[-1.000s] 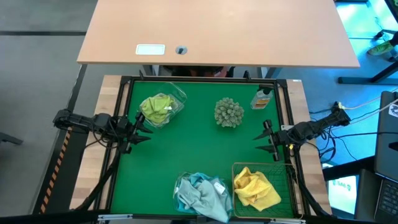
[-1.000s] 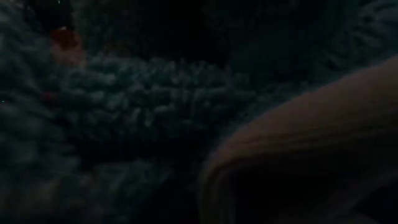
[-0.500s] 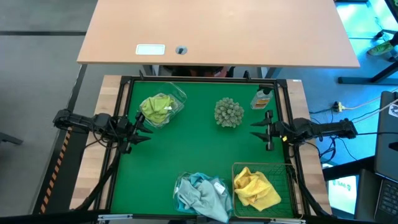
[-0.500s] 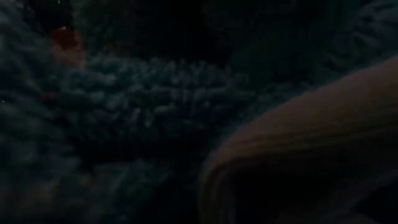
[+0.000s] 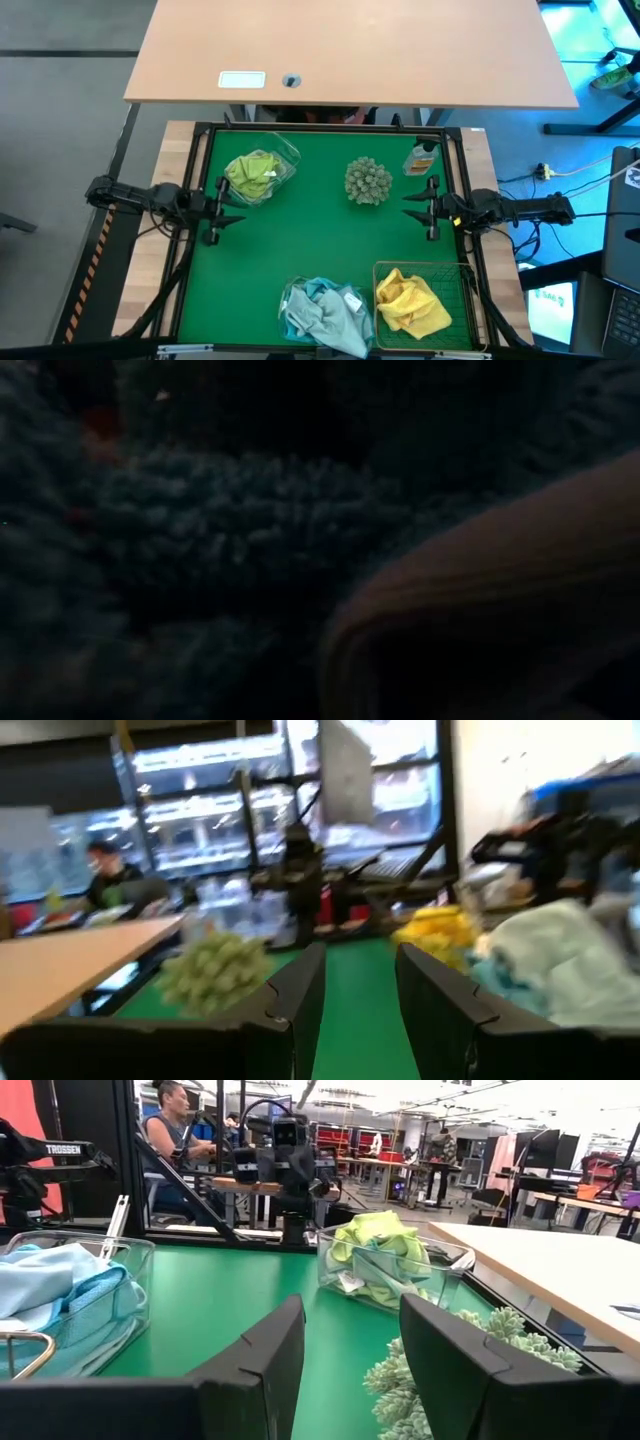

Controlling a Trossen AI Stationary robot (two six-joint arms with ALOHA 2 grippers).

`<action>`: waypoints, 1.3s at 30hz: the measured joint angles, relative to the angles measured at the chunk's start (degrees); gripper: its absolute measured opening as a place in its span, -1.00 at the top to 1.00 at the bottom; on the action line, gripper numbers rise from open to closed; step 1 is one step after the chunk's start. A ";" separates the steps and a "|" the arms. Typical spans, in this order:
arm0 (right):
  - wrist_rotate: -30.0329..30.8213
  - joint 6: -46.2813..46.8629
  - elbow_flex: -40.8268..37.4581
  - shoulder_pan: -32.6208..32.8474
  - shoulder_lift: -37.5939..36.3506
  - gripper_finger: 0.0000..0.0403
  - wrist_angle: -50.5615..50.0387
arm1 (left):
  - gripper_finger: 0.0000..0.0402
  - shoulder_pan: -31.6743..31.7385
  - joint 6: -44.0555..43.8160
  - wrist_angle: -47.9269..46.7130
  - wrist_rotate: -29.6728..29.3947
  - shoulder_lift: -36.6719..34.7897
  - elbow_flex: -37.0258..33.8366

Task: Sort microfiber towel by color & place in baskets
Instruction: Return to Home Position

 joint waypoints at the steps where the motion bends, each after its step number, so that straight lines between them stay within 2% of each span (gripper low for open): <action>1: 0.00 0.00 0.00 0.00 0.00 0.17 0.00 | 0.41 0.00 0.22 -0.99 -1.36 0.00 0.00; 7: 0.00 0.00 0.00 0.01 0.00 0.17 -0.01 | 0.41 0.00 -2.73 -4.92 -6.93 0.00 0.00; 21: 0.00 0.00 0.00 0.02 0.00 0.17 0.00 | 0.41 0.00 -5.61 -5.97 -7.18 0.02 0.00; 28: 0.00 0.00 0.00 0.02 0.00 0.17 0.00 | 0.41 0.00 1.64 -5.97 -7.29 0.02 0.00; 39: 0.00 0.00 0.00 0.02 0.09 0.17 0.00 | 0.41 0.00 1.76 -5.95 -7.27 0.02 0.00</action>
